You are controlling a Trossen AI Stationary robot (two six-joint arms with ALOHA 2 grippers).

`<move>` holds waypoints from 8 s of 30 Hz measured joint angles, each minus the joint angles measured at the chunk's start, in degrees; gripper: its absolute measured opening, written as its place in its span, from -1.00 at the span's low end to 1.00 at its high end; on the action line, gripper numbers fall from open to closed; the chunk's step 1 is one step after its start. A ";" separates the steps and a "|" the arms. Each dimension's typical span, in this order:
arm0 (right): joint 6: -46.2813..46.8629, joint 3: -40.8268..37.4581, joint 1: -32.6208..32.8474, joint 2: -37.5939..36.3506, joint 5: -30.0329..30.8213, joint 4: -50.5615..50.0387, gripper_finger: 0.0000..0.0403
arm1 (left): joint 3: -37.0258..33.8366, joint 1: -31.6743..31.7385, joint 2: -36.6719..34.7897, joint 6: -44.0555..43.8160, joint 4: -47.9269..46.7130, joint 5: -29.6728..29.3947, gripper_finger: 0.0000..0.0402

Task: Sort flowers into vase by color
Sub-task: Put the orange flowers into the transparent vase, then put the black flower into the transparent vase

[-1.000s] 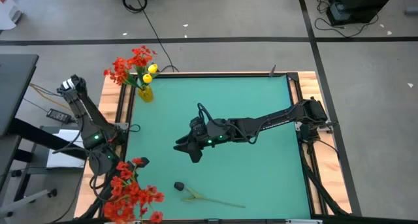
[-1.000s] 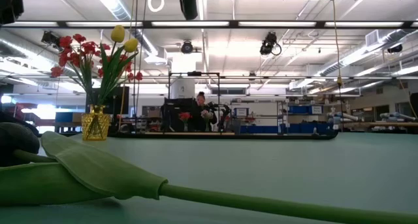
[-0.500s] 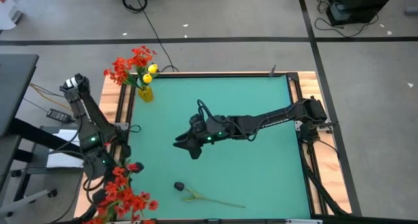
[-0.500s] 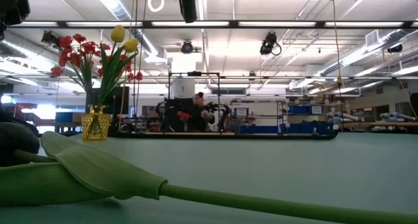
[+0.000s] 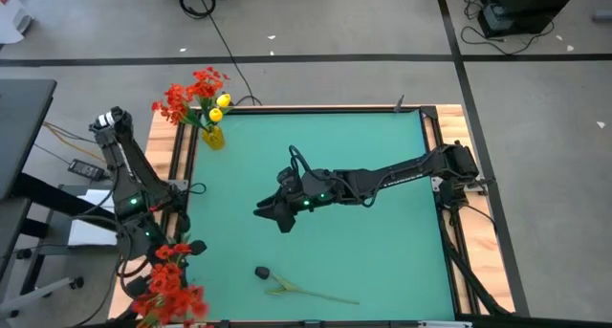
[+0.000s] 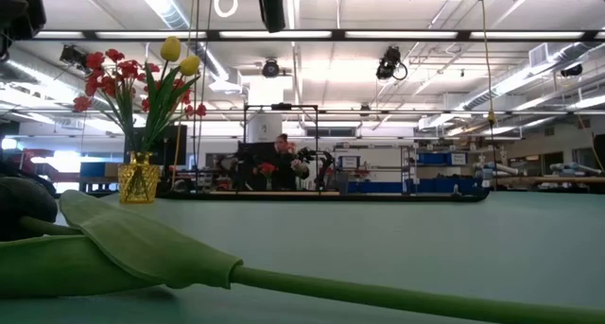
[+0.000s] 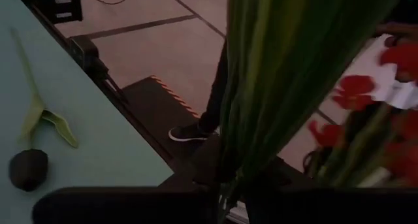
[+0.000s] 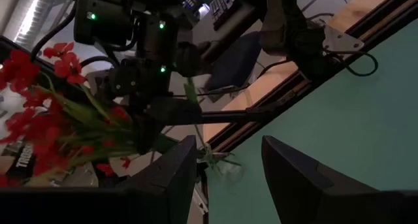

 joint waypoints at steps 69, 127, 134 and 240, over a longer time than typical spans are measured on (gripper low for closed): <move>3.03 0.07 1.80 0.42 0.44 -13.88 -0.10 | 35.39 10.37 -10.35 -26.13 -67.75 -11.73 -0.07; -20.58 -1.85 18.73 16.63 6.81 -23.78 -0.97 | 33.75 18.00 0.04 -51.87 -61.45 -45.51 -0.07; -21.93 -1.79 13.00 7.80 15.92 -27.77 -0.98 | 33.77 20.24 0.03 -45.94 -58.14 -48.32 -0.07; -33.50 -1.64 -13.77 -8.26 -5.89 9.26 -0.75 | 33.75 70.15 6.12 21.45 -10.49 5.23 -0.96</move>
